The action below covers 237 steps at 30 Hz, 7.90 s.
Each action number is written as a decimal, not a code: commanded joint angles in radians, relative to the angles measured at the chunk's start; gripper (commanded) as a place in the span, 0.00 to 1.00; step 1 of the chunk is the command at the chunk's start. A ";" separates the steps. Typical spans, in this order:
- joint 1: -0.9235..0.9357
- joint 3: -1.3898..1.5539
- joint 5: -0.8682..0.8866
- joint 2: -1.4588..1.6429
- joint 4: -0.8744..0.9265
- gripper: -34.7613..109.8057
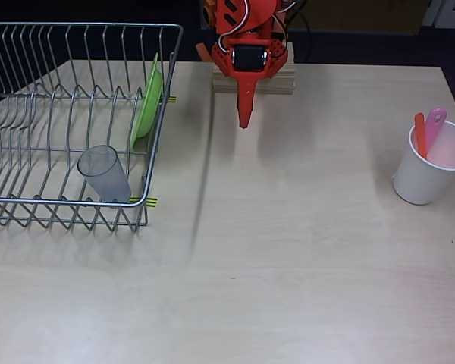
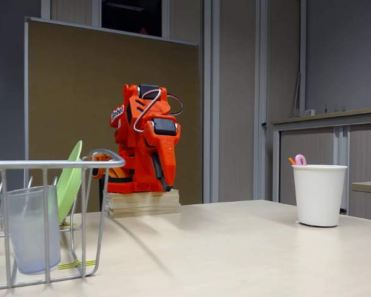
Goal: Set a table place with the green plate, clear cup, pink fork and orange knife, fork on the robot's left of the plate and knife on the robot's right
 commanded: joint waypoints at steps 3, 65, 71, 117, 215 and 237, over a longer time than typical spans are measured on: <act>-0.008 -0.003 -0.023 0.015 0.011 0.24; 0.146 -0.927 0.598 -0.815 0.055 0.24; 0.215 -0.968 1.074 -0.881 0.127 0.24; 0.833 -0.857 1.072 -1.140 0.086 0.33; -0.380 -0.992 1.919 -1.578 -0.262 0.37; -0.430 -0.965 1.970 -1.660 -0.422 0.40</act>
